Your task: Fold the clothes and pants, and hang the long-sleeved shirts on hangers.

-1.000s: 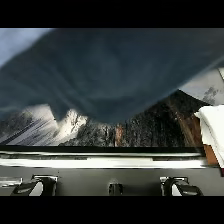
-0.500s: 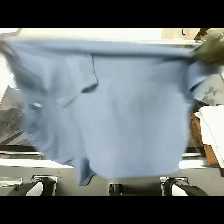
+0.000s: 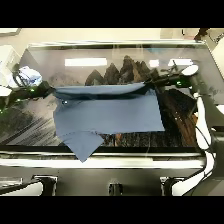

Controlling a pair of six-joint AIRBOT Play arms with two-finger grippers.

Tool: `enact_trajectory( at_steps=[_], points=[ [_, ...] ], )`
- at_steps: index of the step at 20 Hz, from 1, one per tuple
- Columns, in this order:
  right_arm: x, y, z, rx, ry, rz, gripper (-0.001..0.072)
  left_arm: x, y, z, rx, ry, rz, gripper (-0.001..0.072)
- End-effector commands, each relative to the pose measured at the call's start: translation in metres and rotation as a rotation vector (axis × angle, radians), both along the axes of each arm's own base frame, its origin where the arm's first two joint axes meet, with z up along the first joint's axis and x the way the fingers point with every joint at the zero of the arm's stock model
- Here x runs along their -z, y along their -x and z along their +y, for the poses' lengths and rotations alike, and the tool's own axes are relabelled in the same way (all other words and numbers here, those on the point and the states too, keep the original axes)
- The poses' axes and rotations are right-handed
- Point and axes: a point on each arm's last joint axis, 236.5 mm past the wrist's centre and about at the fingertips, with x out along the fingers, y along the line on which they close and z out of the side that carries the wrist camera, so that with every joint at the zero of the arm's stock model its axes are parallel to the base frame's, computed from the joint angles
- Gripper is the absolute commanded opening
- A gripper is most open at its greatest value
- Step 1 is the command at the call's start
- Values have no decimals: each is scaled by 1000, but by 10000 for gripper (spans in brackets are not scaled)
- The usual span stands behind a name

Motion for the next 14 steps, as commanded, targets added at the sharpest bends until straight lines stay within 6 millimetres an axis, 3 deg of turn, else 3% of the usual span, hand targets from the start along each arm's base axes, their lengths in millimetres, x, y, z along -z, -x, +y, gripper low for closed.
enact_trajectory(
  at_steps=[1,2,3,5,6,7,9,11,14],
  points=[
    [9,-8,9,1,-14,-8,187,22,1,-8,13,42,59,171],
    [-5,-8,-6,-19,-1,-44,369,15,4,-3,23,53,66,428],
    [-20,-3,-28,-50,22,-77,434,8,12,6,51,61,92,704],
    [-33,32,-98,-83,143,-26,520,7,49,45,115,14,217,716],
    [-25,58,-136,-62,216,75,586,19,82,66,120,3,354,716],
    [-14,94,-169,-74,288,205,595,36,120,83,119,-6,505,715],
    [7,159,-207,-120,375,420,598,73,187,97,115,20,739,714],
    [18,189,-210,-126,369,477,598,103,220,76,127,111,786,713],
    [27,207,-199,-130,360,470,598,132,228,36,127,233,731,688]
  ],
)
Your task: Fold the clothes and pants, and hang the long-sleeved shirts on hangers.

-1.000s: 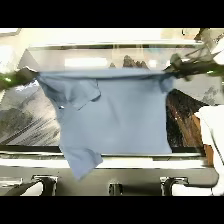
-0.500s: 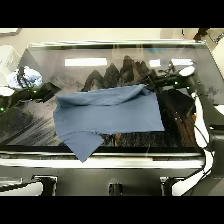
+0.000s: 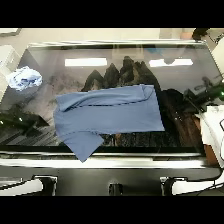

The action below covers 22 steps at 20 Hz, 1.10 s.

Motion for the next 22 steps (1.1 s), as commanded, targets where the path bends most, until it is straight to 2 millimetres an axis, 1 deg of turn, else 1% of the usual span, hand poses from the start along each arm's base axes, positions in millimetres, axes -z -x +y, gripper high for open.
enact_trajectory(
  at_steps=[1,2,6,8,9,10,12,13,15,16,18,19,21,22],
  points=[
    [11,45,-6,-16,26,90,598,28,25,-33,-37,110,10,610],
    [10,47,-5,-22,21,95,598,32,22,-39,-53,116,-9,587],
    [7,48,-3,-23,17,91,598,40,5,-50,-56,79,-61,581],
    [7,46,-4,-20,21,82,598,42,0,-61,-38,76,-76,580],
    [7,46,-4,-19,22,79,598,43,-1,-67,-20,75,-77,565],
    [7,45,-4,-19,23,78,597,43,0,-72,-1,74,-78,419],
    [8,45,-7,-22,35,76,595,42,1,-76,12,78,-78,78],
    [12,46,-8,-26,41,78,589,41,1,-75,13,80,-79,31],
    [29,54,-4,-19,33,101,588,38,0,-72,7,77,-88,22],
    [42,59,1,-16,14,109,589,37,-1,-71,5,74,-96,23],
    [69,66,19,-20,-53,105,590,31,-3,-70,6,67,-116,23],
    [80,66,29,-16,-95,95,590,28,-3,-70,8,63,-128,22],
    [95,63,48,7,-181,85,590,20,-6,-69,11,53,-154,22],
    [99,61,56,11,-224,82,590,17,-7,-69,11,48,-165,22]
  ],
)
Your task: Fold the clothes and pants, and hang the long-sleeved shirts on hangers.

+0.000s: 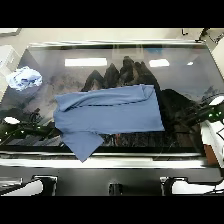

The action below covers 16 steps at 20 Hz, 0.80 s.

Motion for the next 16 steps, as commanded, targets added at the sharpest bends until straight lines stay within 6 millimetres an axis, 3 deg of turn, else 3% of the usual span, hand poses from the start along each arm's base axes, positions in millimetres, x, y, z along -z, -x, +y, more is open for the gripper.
enact_trajectory(
  at_steps=[1,4,6,7,9,10,11,13,14,15,16],
  points=[
    [21,-7,29,40,-134,-29,590,-10,-3,1,0,-13,-38,22],
    [27,-10,40,25,-147,-30,582,-14,-4,1,-1,-17,-51,22],
    [33,-21,50,14,-109,-59,529,-15,-5,1,-1,-18,-54,22],
    [36,-28,54,31,-86,-68,450,-15,-5,1,0,-18,-54,22],
    [38,-35,63,47,-65,-68,140,-16,-4,1,1,-18,-57,22],
    [36,-35,68,31,-66,-73,38,-17,-5,1,3,-18,-59,22],
    [30,-36,70,21,-68,-84,36,-20,-5,0,8,-16,-62,22],
    [4,-48,66,-8,-45,-162,35,-33,-14,3,20,-21,-96,22],
    [-18,-61,62,-19,-22,-235,35,-50,-26,6,30,-35,-148,21],
    [-52,-80,57,-42,6,-346,35,-76,-45,11,28,-58,-233,21],
    [-94,-100,52,-72,44,-485,35,-119,-71,19,20,-95,-364,20]
  ],
)
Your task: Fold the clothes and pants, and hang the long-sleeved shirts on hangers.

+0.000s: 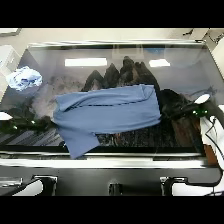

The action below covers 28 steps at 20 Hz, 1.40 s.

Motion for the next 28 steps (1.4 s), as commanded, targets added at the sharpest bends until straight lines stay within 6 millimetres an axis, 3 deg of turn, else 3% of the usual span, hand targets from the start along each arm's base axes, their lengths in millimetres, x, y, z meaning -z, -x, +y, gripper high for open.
enact_trajectory(
  at_steps=[1,2,3,4,5,6,7,8,10,12,13,15,18,20,21,22,24,26,28],
  points=[
    [-126,-52,-11,-75,115,-394,35,-115,-60,16,-7,-87,-332,21],
    [-197,-69,-17,-90,194,-595,35,-182,-79,22,-17,-138,-506,20],
    [-278,-77,-25,-76,290,-805,35,-268,-90,24,-30,-195,-718,21],
    [-359,-72,-32,-45,389,-1004,36,-358,-85,24,-48,-265,-938,21],
    [-443,-50,-37,-1,499,-1207,36,-436,-67,20,-64,-334,-1128,21],
    [-506,-18,-38,33,591,-1355,36,-504,-35,12,-76,-409,-1302,21],
    [-551,23,-35,51,666,-1456,36,-547,-1,0,-64,-464,-1413,21],
    [-572,62,-27,65,689,-1497,36,-570,36,-15,-41,-502,-1478,21],
    [-568,117,-16,61,709,-1455,36,-585,92,-39,-55,-476,-1517,20],
    [-565,155,-22,109,761,-1416,36,-598,134,-47,-109,-497,-1577,20],
    [-574,170,-26,143,798,-1447,36,-610,152,-47,-145,-522,-1626,20],
    [-604,196,-30,214,860,-1557,35,-628,177,-46,-208,-539,-1704,20],
    [-635,216,-35,293,910,-1676,35,-631,183,-47,-218,-547,-1720,20],
    [-628,207,-40,305,895,-1638,35,-625,170,-43,-209,-544,-1687,20],
    [-612,193,-44,296,870,-1564,35,-613,156,-40,-184,-543,-1631,20],
    [-584,174,-49,262,842,-1443,35,-589,133,-36,-141,-536,-1529,20],
    [-484,123,-56,148,722,-1040,34,-514,77,-23,-67,-459,-1226,19],
    [-376,78,-52,-3,571,-663,33,-419,22,-6,-20,-363,-925,20],
    [-278,40,-48,-69,432,-413,33,-319,-23,-2,4,-271,-708,19]
  ],
)
